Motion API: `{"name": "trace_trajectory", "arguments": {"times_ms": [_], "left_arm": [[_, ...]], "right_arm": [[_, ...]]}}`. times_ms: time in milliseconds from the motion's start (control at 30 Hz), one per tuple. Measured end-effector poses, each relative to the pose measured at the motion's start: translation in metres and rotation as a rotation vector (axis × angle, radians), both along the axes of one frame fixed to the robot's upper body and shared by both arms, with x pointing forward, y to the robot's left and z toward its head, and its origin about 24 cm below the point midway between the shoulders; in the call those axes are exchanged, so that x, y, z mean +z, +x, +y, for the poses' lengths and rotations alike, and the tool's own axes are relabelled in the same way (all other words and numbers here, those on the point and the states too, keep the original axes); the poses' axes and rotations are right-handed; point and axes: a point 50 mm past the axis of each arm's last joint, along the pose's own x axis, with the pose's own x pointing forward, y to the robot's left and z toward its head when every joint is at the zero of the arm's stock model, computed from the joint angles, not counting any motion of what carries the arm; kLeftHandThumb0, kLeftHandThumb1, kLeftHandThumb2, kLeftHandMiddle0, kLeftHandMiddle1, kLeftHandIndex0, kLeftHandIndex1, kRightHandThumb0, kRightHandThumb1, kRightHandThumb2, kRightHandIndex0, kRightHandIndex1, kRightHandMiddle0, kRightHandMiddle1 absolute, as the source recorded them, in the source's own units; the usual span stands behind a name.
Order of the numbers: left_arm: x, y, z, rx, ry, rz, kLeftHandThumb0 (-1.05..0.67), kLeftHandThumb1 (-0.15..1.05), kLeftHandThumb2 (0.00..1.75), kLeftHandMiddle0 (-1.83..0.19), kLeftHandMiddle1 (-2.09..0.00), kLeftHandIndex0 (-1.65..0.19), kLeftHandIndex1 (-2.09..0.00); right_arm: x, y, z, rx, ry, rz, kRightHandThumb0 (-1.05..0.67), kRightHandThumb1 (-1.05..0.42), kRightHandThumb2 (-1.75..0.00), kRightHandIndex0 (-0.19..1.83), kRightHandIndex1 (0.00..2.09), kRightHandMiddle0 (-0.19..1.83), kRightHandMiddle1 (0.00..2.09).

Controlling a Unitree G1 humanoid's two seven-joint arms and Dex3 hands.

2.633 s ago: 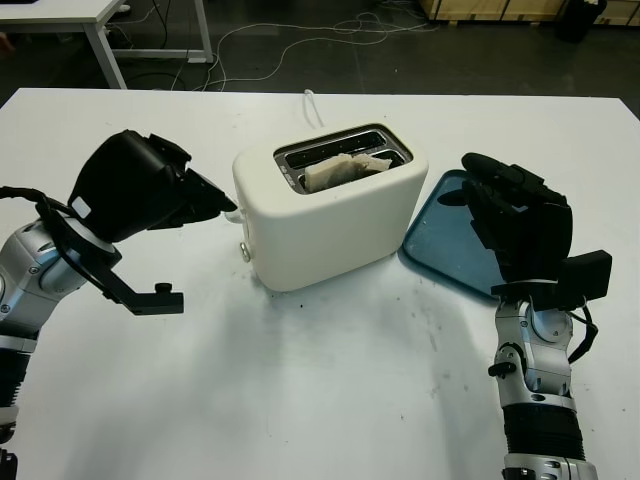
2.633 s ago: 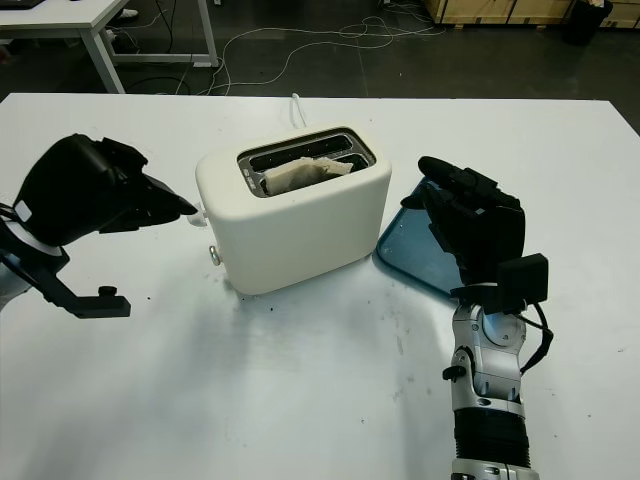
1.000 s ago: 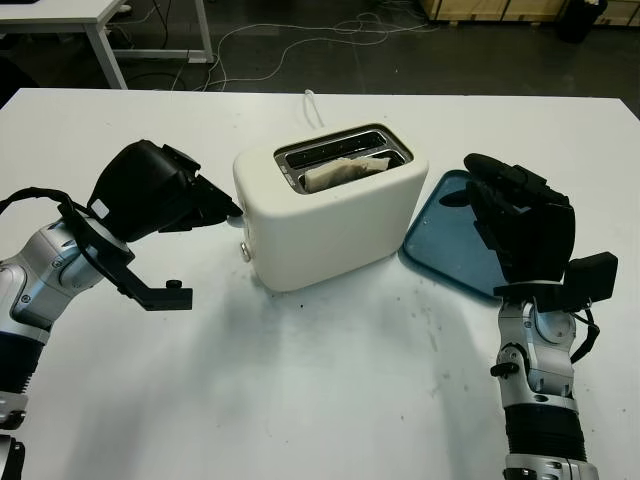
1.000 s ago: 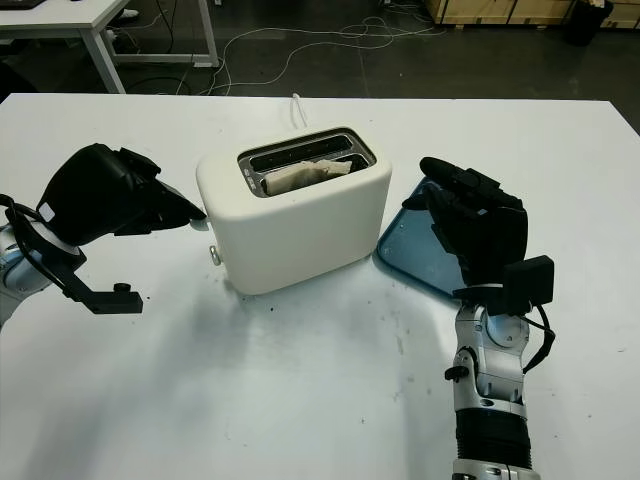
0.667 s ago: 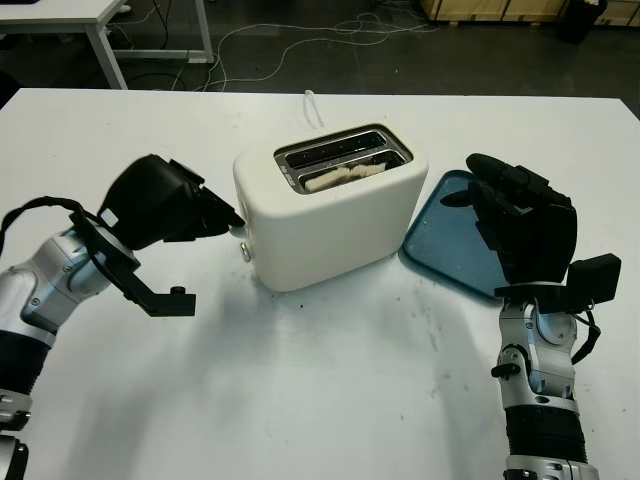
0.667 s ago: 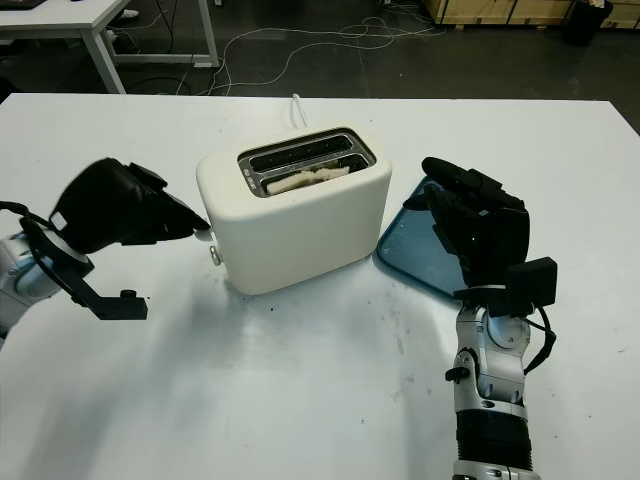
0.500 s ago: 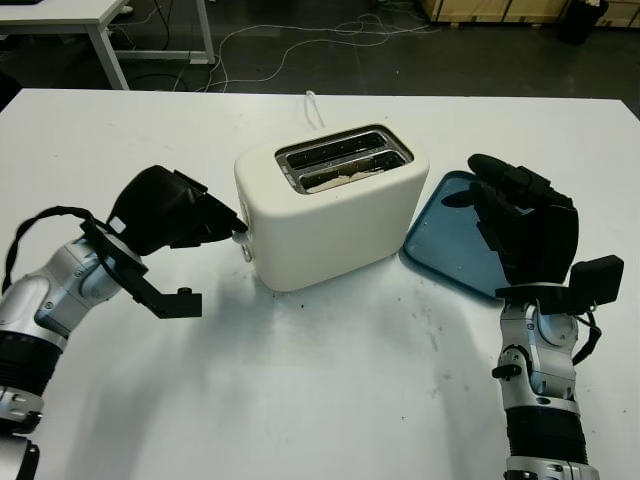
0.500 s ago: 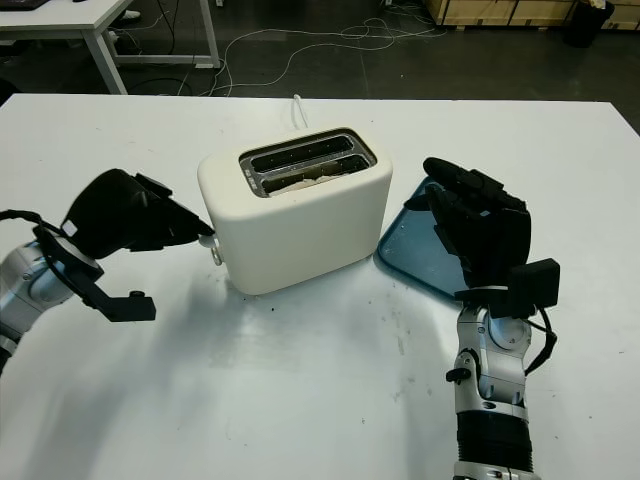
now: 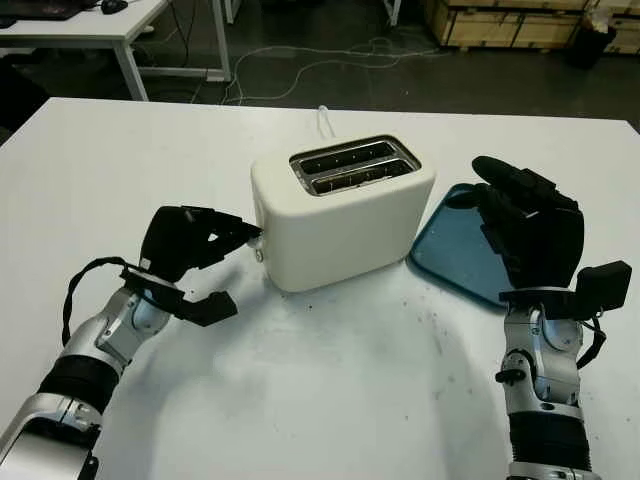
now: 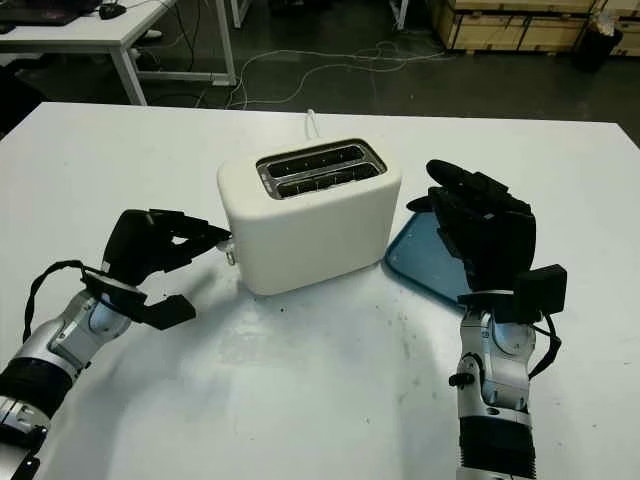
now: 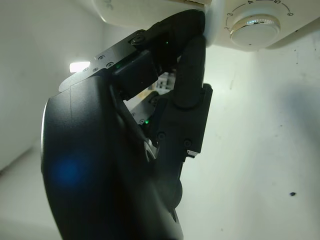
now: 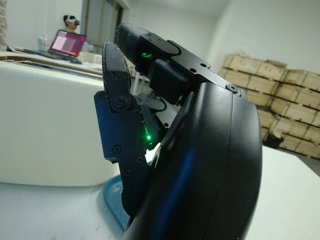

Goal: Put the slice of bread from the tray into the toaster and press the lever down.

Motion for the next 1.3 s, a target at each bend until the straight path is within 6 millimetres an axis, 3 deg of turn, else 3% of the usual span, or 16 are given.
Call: {"name": "trace_trajectory", "arguments": {"times_ms": [267, 367, 700, 800, 1133, 1300], "left_arm": [[0.003, -0.003, -0.003, 0.022, 0.022, -0.008, -0.27, 0.92, 0.15, -1.01, -0.79, -1.17, -0.01], [0.006, -0.005, -0.004, 0.012, 0.033, -0.02, -0.27, 0.92, 0.11, -0.97, -0.96, -1.19, -0.02], [0.027, -0.006, -0.008, -0.043, 0.145, -0.025, -0.28, 0.9, 0.03, -0.99, -0.85, -1.22, -0.04], [0.024, -0.002, -0.006, 0.005, 0.159, 0.011, -0.24, 0.91, 0.04, -0.94, -0.9, -1.22, -0.04], [0.012, 0.001, -0.014, 0.073, 0.121, 0.071, -0.25, 0.92, 0.09, -0.9, -0.7, -1.14, 0.0], [0.013, 0.002, -0.014, 0.077, 0.12, 0.071, -0.24, 0.92, 0.13, -0.83, -0.86, -1.15, -0.01]], "right_arm": [[0.0, 0.0, 0.0, 0.003, -0.003, 0.0, -0.4, -0.92, -0.14, 0.78, 1.09, 1.13, 0.0], [0.0, 0.0, 0.0, 0.006, -0.005, -0.001, -0.41, -0.92, -0.14, 0.78, 1.09, 1.13, 0.0], [0.0, 0.0, -0.001, 0.005, -0.005, -0.001, -0.41, -0.92, -0.14, 0.77, 1.09, 1.13, 0.0], [0.0, 0.0, -0.001, 0.004, -0.008, -0.002, -0.41, -0.92, -0.15, 0.79, 1.06, 1.13, 0.0], [0.002, -0.002, -0.008, -0.001, -0.028, -0.005, -0.42, -0.92, -0.13, 0.82, 1.0, 1.14, 0.0], [0.002, -0.002, -0.009, 0.004, -0.033, -0.001, -0.42, -0.92, -0.13, 0.82, 0.97, 1.13, 0.0]]}}
